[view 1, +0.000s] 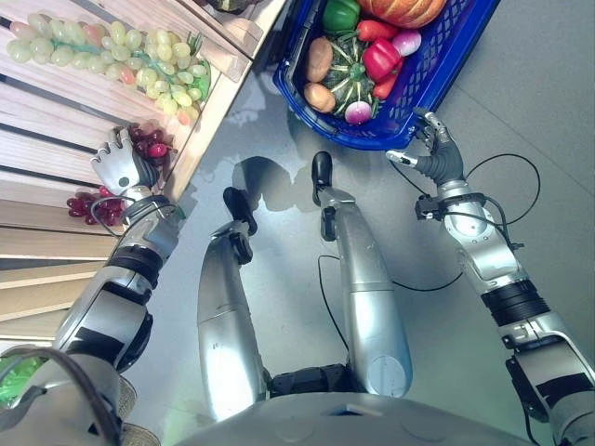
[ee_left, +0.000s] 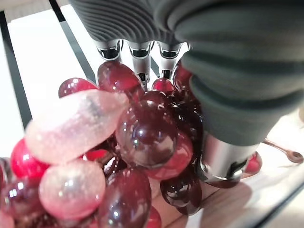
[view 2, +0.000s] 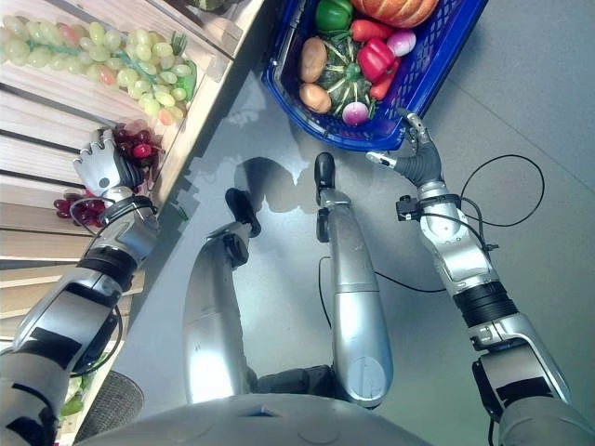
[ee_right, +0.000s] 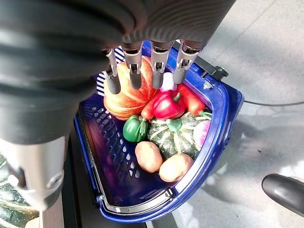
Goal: Pick up fruits and vegetables into the basket
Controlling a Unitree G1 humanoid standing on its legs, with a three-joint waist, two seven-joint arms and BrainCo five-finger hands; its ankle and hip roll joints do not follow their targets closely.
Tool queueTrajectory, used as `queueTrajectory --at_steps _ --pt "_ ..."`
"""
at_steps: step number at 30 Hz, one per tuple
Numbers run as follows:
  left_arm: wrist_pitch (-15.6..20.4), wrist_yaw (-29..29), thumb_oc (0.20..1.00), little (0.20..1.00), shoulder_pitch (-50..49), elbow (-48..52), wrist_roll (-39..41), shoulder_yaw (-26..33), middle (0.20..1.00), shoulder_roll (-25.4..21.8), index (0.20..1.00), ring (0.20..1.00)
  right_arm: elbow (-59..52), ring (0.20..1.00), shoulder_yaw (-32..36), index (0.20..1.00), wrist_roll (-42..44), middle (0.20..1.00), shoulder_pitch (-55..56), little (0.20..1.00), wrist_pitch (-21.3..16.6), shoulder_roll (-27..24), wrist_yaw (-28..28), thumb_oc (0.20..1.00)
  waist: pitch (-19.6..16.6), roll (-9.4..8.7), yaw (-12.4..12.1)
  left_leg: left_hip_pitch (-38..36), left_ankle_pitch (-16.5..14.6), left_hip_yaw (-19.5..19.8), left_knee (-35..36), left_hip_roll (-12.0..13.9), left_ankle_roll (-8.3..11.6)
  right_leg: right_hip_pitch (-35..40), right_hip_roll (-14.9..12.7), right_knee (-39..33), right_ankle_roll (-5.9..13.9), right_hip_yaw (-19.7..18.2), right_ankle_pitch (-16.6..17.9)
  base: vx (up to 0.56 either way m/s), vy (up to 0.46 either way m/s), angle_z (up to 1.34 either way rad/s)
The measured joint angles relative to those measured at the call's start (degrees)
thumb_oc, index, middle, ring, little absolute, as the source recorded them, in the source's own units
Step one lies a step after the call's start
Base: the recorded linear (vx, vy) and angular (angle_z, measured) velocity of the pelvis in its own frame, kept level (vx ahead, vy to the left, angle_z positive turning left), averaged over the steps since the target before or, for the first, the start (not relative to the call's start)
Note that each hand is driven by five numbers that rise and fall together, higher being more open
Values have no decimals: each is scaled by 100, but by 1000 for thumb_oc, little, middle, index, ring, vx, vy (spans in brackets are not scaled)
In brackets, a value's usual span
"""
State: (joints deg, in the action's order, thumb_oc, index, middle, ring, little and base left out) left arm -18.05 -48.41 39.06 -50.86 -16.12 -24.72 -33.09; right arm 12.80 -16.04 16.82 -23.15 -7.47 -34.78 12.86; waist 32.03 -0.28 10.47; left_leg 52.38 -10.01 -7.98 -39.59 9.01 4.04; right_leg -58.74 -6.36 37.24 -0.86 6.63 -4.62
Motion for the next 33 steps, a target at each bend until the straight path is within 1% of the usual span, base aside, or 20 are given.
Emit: queueTrajectory --at_steps 4,5,7,8,11,12,13,14,15,16,17,18,20,23,25,26,29,31,33 --pt "695 -8 200 200 -170 71 628 490 200 97 200 200 -4 1000 4 1000 -17 1000 97 1000 -20 14 50 1000 3 -5 -8 -121 13 19 2 -22 17 165 -33 -6 -21 35 13 -3 19 5" --pt "911 -1 200 200 -231 98 749 638 200 104 200 200 -7 1000 8 1000 -23 1000 151 1000 -20 40 57 1000 19 -35 -8 -213 14 15 12 -33 17 240 -51 8 -64 35 40 2 28 6" --pt "1221 -34 200 200 -316 113 858 711 200 114 200 200 -70 1000 13 1000 -64 1000 302 1000 -26 47 58 1000 26 -57 -25 -381 18 21 82 -53 4 415 -81 -29 -65 42 37 2 29 9" --pt "1379 -40 200 200 -371 190 939 721 200 121 200 200 -107 1000 18 1000 -109 1000 366 1000 -23 49 58 1000 23 -63 -37 -450 23 26 105 -111 -4 484 -97 -31 -63 32 35 0 28 10" --pt "2008 -59 200 200 -660 679 1119 977 200 222 200 200 -200 1000 58 1000 -178 1000 536 1000 28 136 49 1000 23 -66 -98 -674 34 34 141 -137 -41 732 -121 -72 -35 39 17 -1 24 8" --pt "2118 -58 200 200 -701 765 1186 1000 200 233 200 200 -200 1000 76 1000 -211 1000 564 1000 37 167 50 1000 22 -66 -106 -714 39 35 155 -148 -48 775 -128 -80 -30 40 13 -5 31 9" --pt "2400 25 200 200 -803 1008 1278 1117 200 281 200 200 -217 1000 134 1000 -256 1000 653 1000 103 252 44 1000 22 -66 -139 -838 63 31 231 -206 -70 883 -160 -122 -18 40 6 -6 34 9" --pt "2605 103 200 200 -882 1209 1372 1213 200 315 200 200 -241 1000 149 1000 -277 1000 723 1000 161 260 32 1000 22 -66 -164 -936 84 22 292 -215 -86 965 -187 -136 -12 38 3 -3 31 9" --pt "2713 209 200 200 -954 1364 1462 1280 200 317 200 200 -252 1000 161 1000 -302 1000 752 1000 209 268 27 1000 23 -67 -191 -987 92 21 316 -227 -92 1011 -198 -144 -7 41 -1 1 29 5" --pt "2988 439 200 200 -1136 1729 1630 1413 200 315 200 200 -283 1000 190 1000 -394 1000 849 1000 298 286 13 1000 23 -67 -238 -1131 97 20 355 -228 -85 1157 -195 -186 -5 46 -1 0 0 0" --pt "3081 522 200 200 -1201 1853 1679 1453 200 316 200 200 -308 1000 200 1000 -412 1000 891 1000 330 286 -11 1000 23 -67 -260 -1199 100 18 387 -232 -88 1220 -196 -210 -4 49 -1 7 40 1" --pt "3273 719 200 200 -1337 2142 1795 1551 200 318 200 200 -418 1000 228 1000 -474 1000 977 1000 415 295 -74 1000 22 -65 -296 -1345 110 20 459 -241 -85 1361 -202 -254 4 53 -6 11 30 3" --pt "3467 985 200 200 -1513 2567 1981 1670 200 322 200 200 -568 1000 278 1000 -530 1000 1033 1000 497 351 -139 1000 21 -64 -336 -1506 139 21 557 -287 -74 1507 -220 -325 6 61 -8 22 27 3" --pt "3791 1732 200 200 -1859 3593 2462 1796 200 409 200 200 -841 1000 337 1000 -815 1000 1085 1000 726 522 -312 1000 22 -63 -441 -1794 204 21 721 -312 -35 1753 -239 -346 7 84 -11 9 12 5" --pt "3921 2086 200 200 -1903 3947 2648 1802 200 434 200 200 -984 1000 330 1000 -970 1000 1059 1000 815 529 -385 1000 21 -61 -501 -1951 215 44 797 -315 -38 1934 -238 -421 20 130 -22 22 7 6" --pt "3945 2277 200 200 -1904 4151 2757 1803 200 435 200 200 -1032 1000 326 1000 -1114 1000 1000 1000 927 529 -441 1000 22 -59 -536 -2041 224 54 811 -316 -31 2036 -238 -440 20 149 -21 38 7 6" --pt "3933 2505 200 200 -1871 4501 2825 1811 200 432 200 200 -1076 1000 205 1000 -1312 1000 746 1000 1173 527 -529 1000 23 -56 -612 -2280 231 51 897 -341 -44 2265 -238 -500 21 154 -23 38 1 3" --pt "3810 2524 200 200 -1848 4562 2736 1800 200 427 200 200 -1111 1000 76 1000 -1373 1000 551 1000 1335 530 -590 1000 25 -43 -632 -2409 231 50 921 -357 -57 2401 -242 -537 40 180 -43 45 -15 4" --pt "3637 2445 200 200 -1857 4568 2462 1795 200 410 200 200 -1130 1000 -20 1000 -1372 1000 469 1000 1415 530 -596 1000 24 -39 -646 -2505 231 64 938 -385 -61 2480 -262 -531 43 175 -65 -28 -20 6"
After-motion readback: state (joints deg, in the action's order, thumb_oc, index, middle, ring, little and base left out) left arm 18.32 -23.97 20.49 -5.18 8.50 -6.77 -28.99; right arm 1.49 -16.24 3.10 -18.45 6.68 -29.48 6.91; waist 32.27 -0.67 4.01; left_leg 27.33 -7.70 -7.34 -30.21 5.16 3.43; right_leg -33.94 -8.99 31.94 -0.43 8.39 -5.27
